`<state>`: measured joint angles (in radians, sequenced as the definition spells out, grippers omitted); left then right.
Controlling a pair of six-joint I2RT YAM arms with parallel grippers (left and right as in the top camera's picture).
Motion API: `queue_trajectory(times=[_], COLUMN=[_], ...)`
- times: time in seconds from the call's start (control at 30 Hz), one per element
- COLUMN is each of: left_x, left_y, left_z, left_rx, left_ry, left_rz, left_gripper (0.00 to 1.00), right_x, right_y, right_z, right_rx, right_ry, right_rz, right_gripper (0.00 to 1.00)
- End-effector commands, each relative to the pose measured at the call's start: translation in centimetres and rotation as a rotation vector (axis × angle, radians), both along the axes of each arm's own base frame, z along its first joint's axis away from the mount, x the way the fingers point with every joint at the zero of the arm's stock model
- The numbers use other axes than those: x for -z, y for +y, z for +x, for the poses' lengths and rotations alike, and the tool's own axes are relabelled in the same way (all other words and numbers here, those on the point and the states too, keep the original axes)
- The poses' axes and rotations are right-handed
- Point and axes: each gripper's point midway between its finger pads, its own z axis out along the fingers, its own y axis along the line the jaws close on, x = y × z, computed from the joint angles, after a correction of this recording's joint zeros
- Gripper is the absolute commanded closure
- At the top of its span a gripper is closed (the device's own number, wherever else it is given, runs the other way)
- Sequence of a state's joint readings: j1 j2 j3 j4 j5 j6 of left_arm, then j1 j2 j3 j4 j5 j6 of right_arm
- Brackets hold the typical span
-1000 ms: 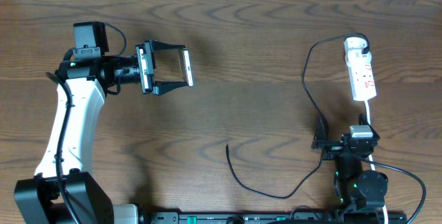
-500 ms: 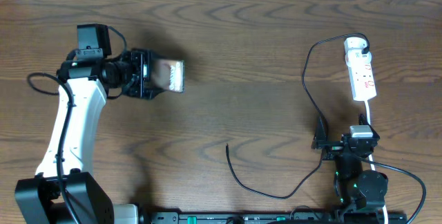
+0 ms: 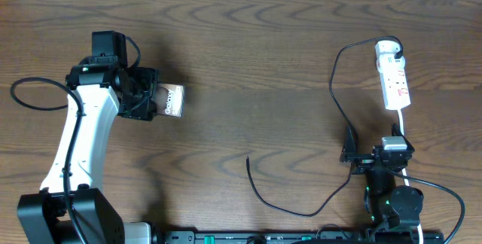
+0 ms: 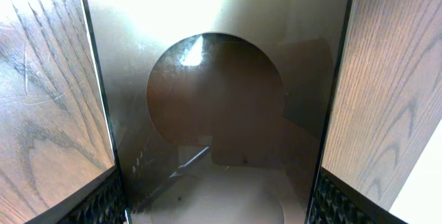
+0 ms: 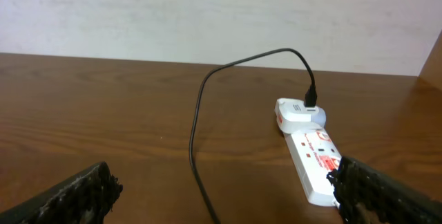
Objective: Plug charger to phone and switch on socket
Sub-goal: 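Lift the phone with the left gripper and rotate it sideways, then swing the right gripper over and grasp the phone's edge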
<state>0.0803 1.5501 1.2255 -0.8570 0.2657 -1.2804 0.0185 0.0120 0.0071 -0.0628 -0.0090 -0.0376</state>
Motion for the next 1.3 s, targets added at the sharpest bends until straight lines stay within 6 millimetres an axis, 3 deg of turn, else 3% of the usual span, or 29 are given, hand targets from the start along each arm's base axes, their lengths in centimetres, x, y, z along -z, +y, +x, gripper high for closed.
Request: queue_trajectory(times=[0.0, 0.17, 0.37, 0.47, 0.63, 0.73, 0.77, 0.9, 0.97, 1.07, 1.17, 1.27], left_x=[-1.6, -1.5, -1.5, -1.5, -1.4, -1.4, -1.4, -1.4, -1.4, -1.4, -1.4, -1.4], left_y=[0.3, 0.3, 0.3, 0.3, 0.3, 0.3, 0.3, 0.3, 0.3, 0.3, 0.3, 0.7], left_z=[0.6, 0.5, 0.5, 0.5, 0.5, 0.6, 0.6, 0.6, 0.6, 0.6, 0.6, 0.6], left_rx=[0.026, 0.025, 0.025, 0.025, 0.025, 0.025, 0.025, 0.024, 0.024, 0.024, 0.021, -0.008], left_ry=[-0.051, -0.045, -0.047, -0.047, -0.046, -0.048, -0.048, -0.048, -0.048, -0.048, -0.048, -0.041], left_rz=[0.037, 0.035, 0.035, 0.036, 0.036, 0.037, 0.037, 0.036, 0.036, 0.036, 0.036, 0.049], left_gripper=[0.93, 0.93, 0.93, 0.93, 0.93, 0.93, 0.93, 0.93, 0.93, 0.93, 0.93, 0.93], right_x=[-0.1, -2.1, -7.9, -11.2, -13.6, -13.2, -12.8, -12.8, -11.9, -9.6, -6.4, -4.5], right_y=[0.3, 2.6, 2.6, 3.7, 6.2, 8.5, 10.6, 15.0, 16.0, 17.0, 19.1, 21.8], right_z=[0.0, -0.3, -1.2, -1.3, 1.7, 4.6, 6.6, 9.6, 11.7, 15.9, 18.8, 19.1], right_rx=[-0.018, -0.151, -0.159, -0.224, -0.344, -0.46, -0.586, -0.95, -1.09, -1.104, -1.044, -1.079], right_ry=[-0.006, -0.075, -0.168, -0.142, 0.086, 0.29, 0.422, 0.555, 0.565, 0.625, 0.794, 0.855], right_rz=[-0.009, 0.083, 0.185, 0.201, 0.301, 0.356, 0.403, 0.528, 0.565, 0.705, 0.969, 1.041], right_gripper=[0.01, 0.01, 0.01, 0.01, 0.01, 0.01, 0.01, 0.01, 0.01, 0.01, 0.01, 0.01])
